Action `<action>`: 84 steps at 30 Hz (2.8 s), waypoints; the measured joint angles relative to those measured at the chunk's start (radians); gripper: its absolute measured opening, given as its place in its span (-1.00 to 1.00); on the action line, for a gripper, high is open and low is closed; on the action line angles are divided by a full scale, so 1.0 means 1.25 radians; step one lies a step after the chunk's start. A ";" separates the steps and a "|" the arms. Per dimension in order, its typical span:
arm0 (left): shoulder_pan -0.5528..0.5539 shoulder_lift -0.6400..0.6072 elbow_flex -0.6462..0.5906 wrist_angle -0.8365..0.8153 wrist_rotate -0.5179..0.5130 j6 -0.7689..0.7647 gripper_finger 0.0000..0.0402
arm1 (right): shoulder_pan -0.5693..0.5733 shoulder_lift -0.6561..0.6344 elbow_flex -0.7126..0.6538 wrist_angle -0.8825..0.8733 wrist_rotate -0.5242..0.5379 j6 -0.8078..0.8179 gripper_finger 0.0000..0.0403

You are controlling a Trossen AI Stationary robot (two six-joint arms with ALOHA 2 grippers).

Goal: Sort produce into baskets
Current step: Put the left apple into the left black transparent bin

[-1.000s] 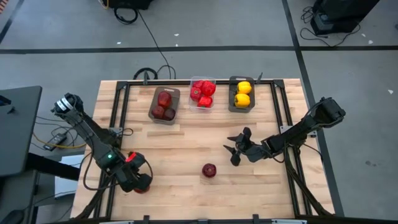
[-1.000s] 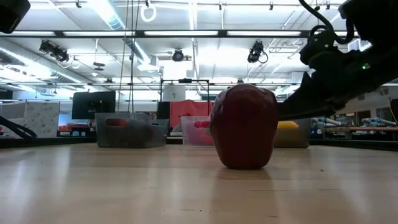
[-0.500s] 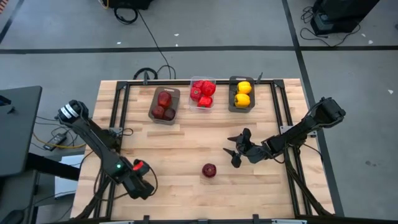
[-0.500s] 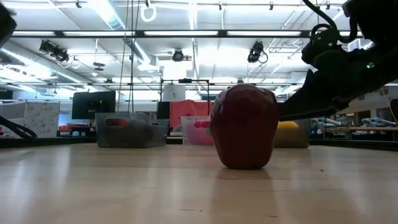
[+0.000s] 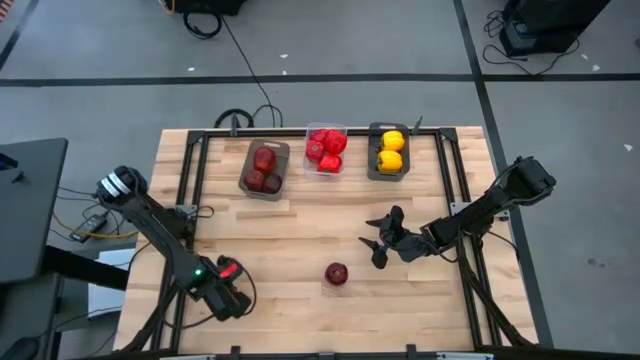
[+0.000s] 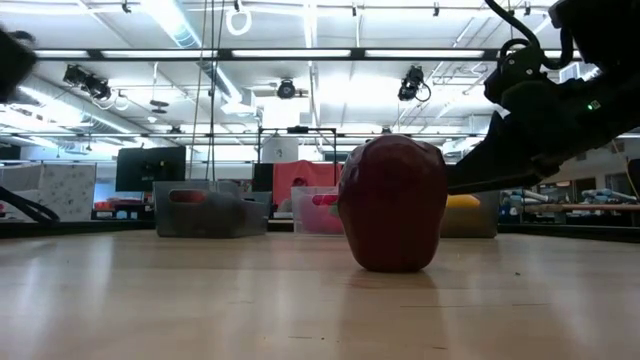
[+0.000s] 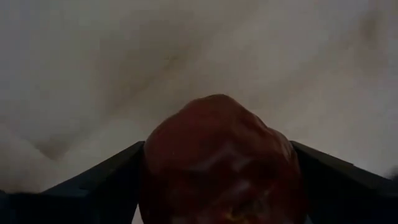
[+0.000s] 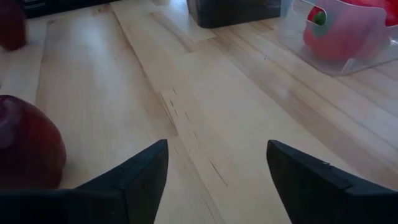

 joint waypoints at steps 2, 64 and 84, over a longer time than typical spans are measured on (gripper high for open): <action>0.027 -0.007 -0.001 -0.034 -0.048 -0.023 0.72 | 0.000 0.000 0.000 0.000 0.001 0.000 0.39; 1.070 0.260 0.382 -0.008 -0.251 1.215 0.79 | 0.019 0.000 0.000 -0.107 0.003 0.120 0.23; 1.085 0.253 0.355 -0.062 -0.243 1.163 0.83 | 0.041 0.000 0.000 -0.104 0.009 0.131 0.24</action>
